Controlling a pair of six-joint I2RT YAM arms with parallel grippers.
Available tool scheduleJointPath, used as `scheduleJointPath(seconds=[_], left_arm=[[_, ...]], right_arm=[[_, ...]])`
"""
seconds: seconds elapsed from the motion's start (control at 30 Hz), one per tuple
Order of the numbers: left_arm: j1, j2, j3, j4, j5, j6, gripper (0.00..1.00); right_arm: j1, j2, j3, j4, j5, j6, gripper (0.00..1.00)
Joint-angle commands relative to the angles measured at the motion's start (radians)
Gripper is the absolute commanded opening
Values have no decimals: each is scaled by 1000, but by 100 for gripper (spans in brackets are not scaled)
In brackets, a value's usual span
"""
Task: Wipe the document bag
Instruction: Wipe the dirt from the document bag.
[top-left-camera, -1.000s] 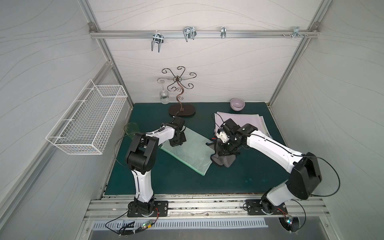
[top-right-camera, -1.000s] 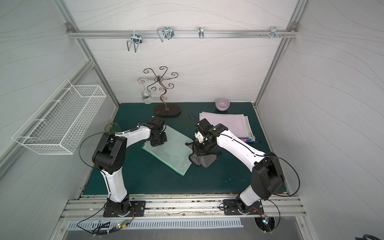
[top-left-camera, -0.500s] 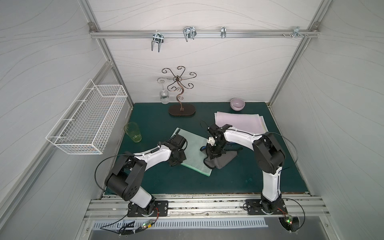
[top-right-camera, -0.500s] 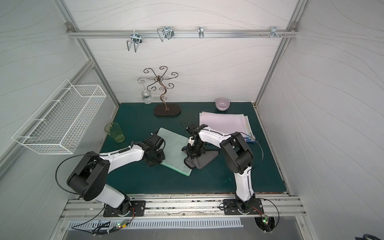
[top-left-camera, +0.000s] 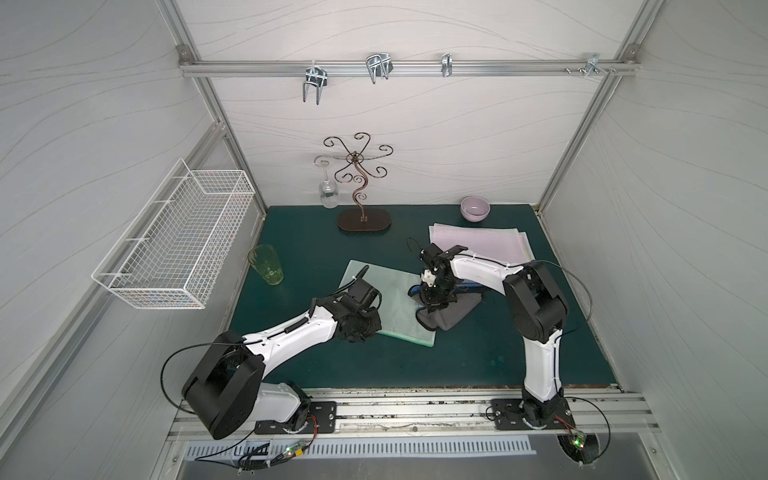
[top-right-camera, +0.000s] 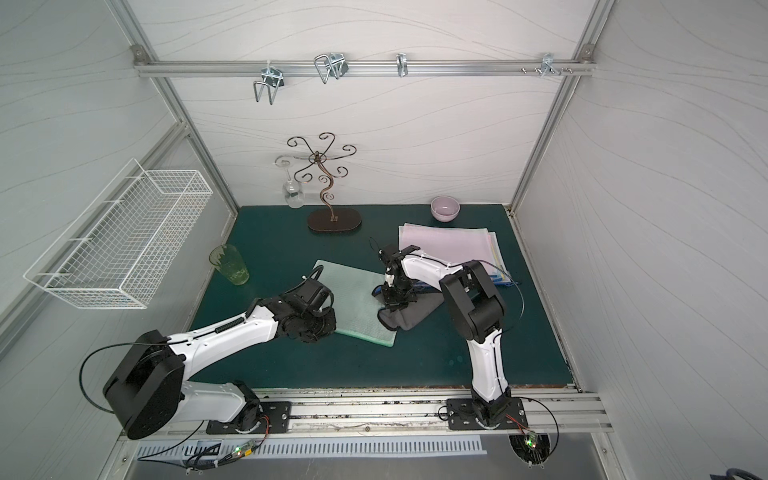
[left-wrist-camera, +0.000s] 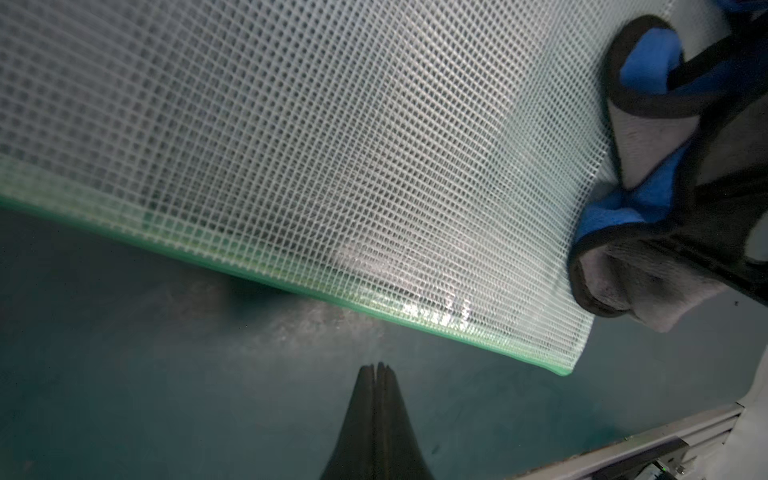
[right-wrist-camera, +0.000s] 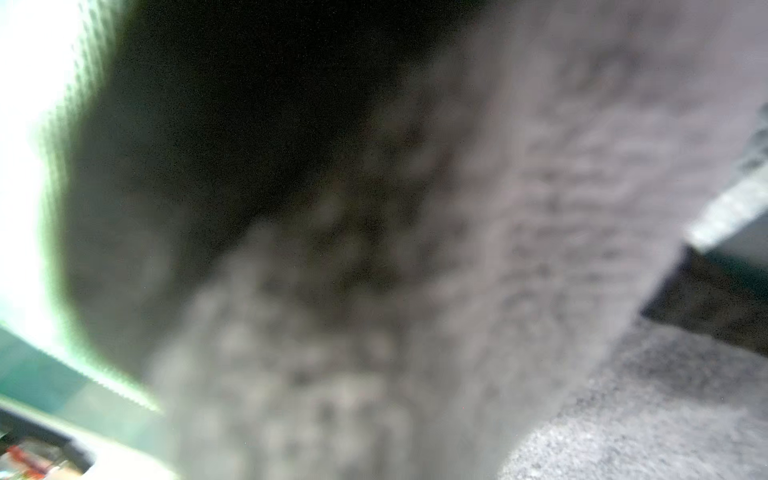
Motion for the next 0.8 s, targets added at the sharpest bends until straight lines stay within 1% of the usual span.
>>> scheduleJointPath(seconds=[0.0, 0.13, 0.2, 0.27, 0.33, 0.43, 0.57, 0.67, 0.77], left_arm=[[21, -34, 71, -36, -86, 42, 0], [146, -5, 83, 2, -107, 118, 0], [193, 48, 102, 32, -105, 162, 0], [216, 121, 143, 33, -122, 200, 0], [221, 178, 173, 40, -114, 226, 0], [212, 216, 162, 58, -70, 209, 0], [176, 193, 76, 55, -80, 165, 0], [159, 183, 23, 18, -102, 137, 0], [148, 164, -30, 0, -118, 109, 0]], right_arm=[[8, -35, -75, -37, 113, -42, 0], [55, -51, -130, -15, 109, -55, 0], [76, -37, -136, -15, 107, -60, 0], [100, -34, -152, -12, 116, -68, 0], [114, -35, -175, -2, 118, -79, 0], [121, -49, -212, 18, 115, -100, 0], [130, -106, -260, 37, 121, -141, 0], [144, -143, -278, 30, 122, -161, 0], [155, -182, -282, 20, 95, -159, 0]])
